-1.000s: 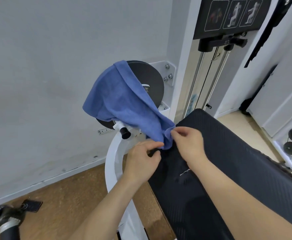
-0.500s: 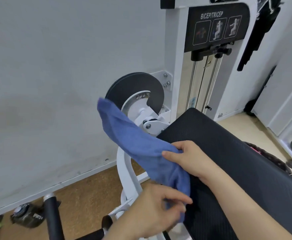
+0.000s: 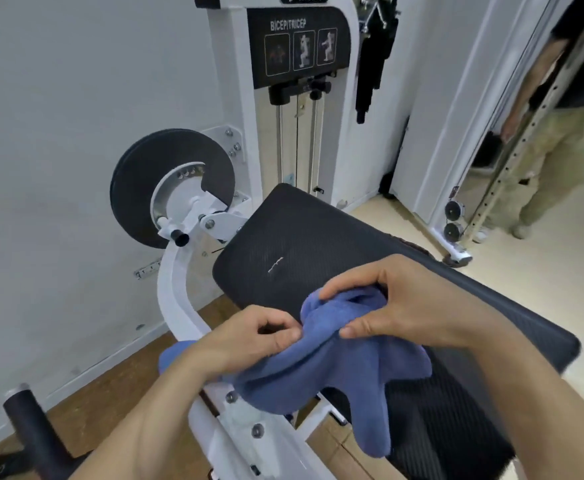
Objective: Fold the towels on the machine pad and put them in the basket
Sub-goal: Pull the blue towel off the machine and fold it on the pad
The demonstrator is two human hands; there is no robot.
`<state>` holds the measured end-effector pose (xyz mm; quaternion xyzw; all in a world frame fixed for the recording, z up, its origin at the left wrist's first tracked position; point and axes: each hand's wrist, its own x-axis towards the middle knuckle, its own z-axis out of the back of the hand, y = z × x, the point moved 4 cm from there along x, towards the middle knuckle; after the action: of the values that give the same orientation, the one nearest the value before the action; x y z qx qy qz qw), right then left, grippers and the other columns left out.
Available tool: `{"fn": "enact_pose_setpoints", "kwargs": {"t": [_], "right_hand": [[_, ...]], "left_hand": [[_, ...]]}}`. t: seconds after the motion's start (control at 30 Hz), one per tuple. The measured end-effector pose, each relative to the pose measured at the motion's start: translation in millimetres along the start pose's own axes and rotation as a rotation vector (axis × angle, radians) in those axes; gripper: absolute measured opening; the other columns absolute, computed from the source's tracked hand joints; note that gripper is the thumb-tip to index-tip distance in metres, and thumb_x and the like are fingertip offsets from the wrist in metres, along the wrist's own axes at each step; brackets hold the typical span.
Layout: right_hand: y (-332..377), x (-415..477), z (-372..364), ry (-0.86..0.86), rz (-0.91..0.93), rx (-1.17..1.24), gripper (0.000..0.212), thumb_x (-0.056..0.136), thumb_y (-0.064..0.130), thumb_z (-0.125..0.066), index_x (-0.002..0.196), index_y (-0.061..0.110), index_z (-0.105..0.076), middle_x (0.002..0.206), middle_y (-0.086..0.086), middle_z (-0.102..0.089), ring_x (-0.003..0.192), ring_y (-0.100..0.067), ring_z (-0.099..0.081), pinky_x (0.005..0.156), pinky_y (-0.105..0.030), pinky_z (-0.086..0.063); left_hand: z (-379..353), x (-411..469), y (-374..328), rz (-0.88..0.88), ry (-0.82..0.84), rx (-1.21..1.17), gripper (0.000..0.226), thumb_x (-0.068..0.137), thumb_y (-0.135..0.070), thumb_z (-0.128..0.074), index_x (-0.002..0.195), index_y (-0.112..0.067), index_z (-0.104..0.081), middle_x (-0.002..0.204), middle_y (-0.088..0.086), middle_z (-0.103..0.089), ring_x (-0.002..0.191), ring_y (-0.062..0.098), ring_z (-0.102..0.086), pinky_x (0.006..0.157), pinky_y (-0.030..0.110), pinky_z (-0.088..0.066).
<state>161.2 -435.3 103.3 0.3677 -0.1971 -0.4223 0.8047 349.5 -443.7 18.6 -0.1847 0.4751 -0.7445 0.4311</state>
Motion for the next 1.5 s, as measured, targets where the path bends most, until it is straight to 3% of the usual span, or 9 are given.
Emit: {"fn": "enact_pose_setpoints", "kwargs": {"t": [0.13, 0.23, 0.4, 0.57, 0.77, 1.0, 1.17, 1.27, 1.5], "right_hand": [[-3.9, -28.9, 7.6, 0.061, -0.058, 0.352, 0.051, 0.072, 0.008, -0.081, 0.119, 0.019, -0.067, 0.106, 0.007, -0.073, 0.101, -0.005, -0.067, 0.082, -0.017, -0.051], [-8.3, -47.0, 13.7, 0.101, -0.045, 0.513, 0.047, 0.081, -0.002, -0.07, 0.125, 0.011, -0.062, 0.094, 0.007, -0.075, 0.09, -0.002, -0.067, 0.074, -0.013, -0.05], [-17.0, -75.4, 9.9, 0.294, 0.055, 0.669, 0.048, 0.088, -0.003, -0.055, 0.135, 0.005, -0.05, 0.122, -0.02, -0.064, 0.113, -0.03, -0.063, 0.09, -0.029, -0.051], [-33.5, -112.5, 11.1, 0.433, 0.138, 0.83, 0.046, 0.09, -0.011, -0.049, 0.133, 0.004, -0.046, 0.073, -0.005, -0.068, 0.063, -0.012, -0.063, 0.06, -0.019, -0.051], [-62.8, -147.9, 26.0, 0.467, 0.161, 0.997, 0.054, 0.084, -0.011, -0.055, 0.134, 0.009, -0.05, 0.067, -0.009, -0.066, 0.06, -0.014, -0.064, 0.059, -0.023, -0.052], [-106.4, -167.3, 37.5, 0.208, -0.001, 1.004, 0.049, 0.074, -0.013, -0.049, 0.114, 0.013, -0.061, 0.079, -0.019, -0.063, 0.063, -0.025, -0.06, 0.056, -0.029, -0.047], [-129.6, -172.2, 36.6, 0.11, -0.098, 1.047, 0.049, 0.07, -0.013, -0.045, 0.108, 0.013, -0.061, 0.086, -0.024, -0.055, 0.069, -0.028, -0.05, 0.057, -0.03, -0.041], [-132.8, -166.2, 34.9, 0.063, -0.106, 1.06, 0.049, 0.069, -0.013, -0.043, 0.107, 0.012, -0.06, 0.083, -0.024, -0.05, 0.06, -0.025, -0.049, 0.05, -0.026, -0.043], [-180.5, -173.4, 59.7, -0.525, -0.431, 0.952, 0.045, 0.069, -0.01, -0.043, 0.096, 0.015, -0.069, 0.066, -0.01, -0.04, 0.05, -0.022, -0.032, 0.047, -0.027, -0.025]], "left_hand": [[-17.5, -9.2, -3.1, -0.003, 0.218, 0.028, 0.017, 0.08, -0.025, -0.071, 0.085, -0.041, -0.067, 0.068, -0.003, -0.056, 0.065, 0.011, -0.049, 0.064, 0.027, -0.043], [-28.4, -15.3, -4.8, 0.033, 0.229, 0.024, 0.053, 0.081, -0.016, -0.073, 0.119, -0.049, -0.054, 0.065, -0.002, -0.051, 0.062, 0.01, -0.047, 0.065, 0.022, -0.043], [-45.0, -13.8, -27.9, 0.058, -0.233, -0.055, 0.057, 0.072, -0.04, -0.071, 0.123, -0.049, -0.047, 0.085, 0.013, -0.058, 0.077, 0.024, -0.056, 0.083, 0.044, -0.051], [-69.7, -21.6, -80.1, -0.17, -0.592, 0.209, 0.056, 0.076, -0.012, -0.074, 0.114, -0.041, -0.047, 0.091, -0.011, -0.059, 0.081, 0.007, -0.056, 0.067, 0.015, -0.047], [-80.0, -15.7, -87.5, -0.119, -0.691, 0.469, 0.063, 0.083, -0.021, -0.063, 0.138, -0.038, -0.038, 0.121, -0.008, -0.047, 0.11, 0.005, -0.046, 0.091, 0.024, -0.041], [-182.8, 26.7, -21.9, 0.157, -0.044, 0.225, 0.029, 0.094, -0.016, -0.058, 0.074, -0.035, -0.068, 0.065, -0.015, -0.062, 0.064, -0.003, -0.053, 0.067, 0.029, -0.046], [-204.0, 44.1, -36.4, 0.092, 0.039, -0.14, 0.049, 0.084, -0.006, -0.068, 0.127, -0.028, -0.057, 0.118, -0.008, -0.067, 0.112, 0.006, -0.061, 0.091, 0.026, -0.05], [-218.7, 63.0, -49.7, 0.073, 0.136, -0.032, 0.013, 0.087, -0.002, -0.063, 0.093, -0.012, -0.068, 0.077, -0.006, -0.069, 0.072, 0.005, -0.063, 0.066, 0.027, -0.049], [-158.5, 58.3, 10.2, 0.231, 0.326, -0.028, 0.018, 0.096, -0.005, -0.052, 0.082, -0.015, -0.06, 0.073, -0.005, -0.057, 0.069, 0.004, -0.052, 0.068, 0.021, -0.044]]}}
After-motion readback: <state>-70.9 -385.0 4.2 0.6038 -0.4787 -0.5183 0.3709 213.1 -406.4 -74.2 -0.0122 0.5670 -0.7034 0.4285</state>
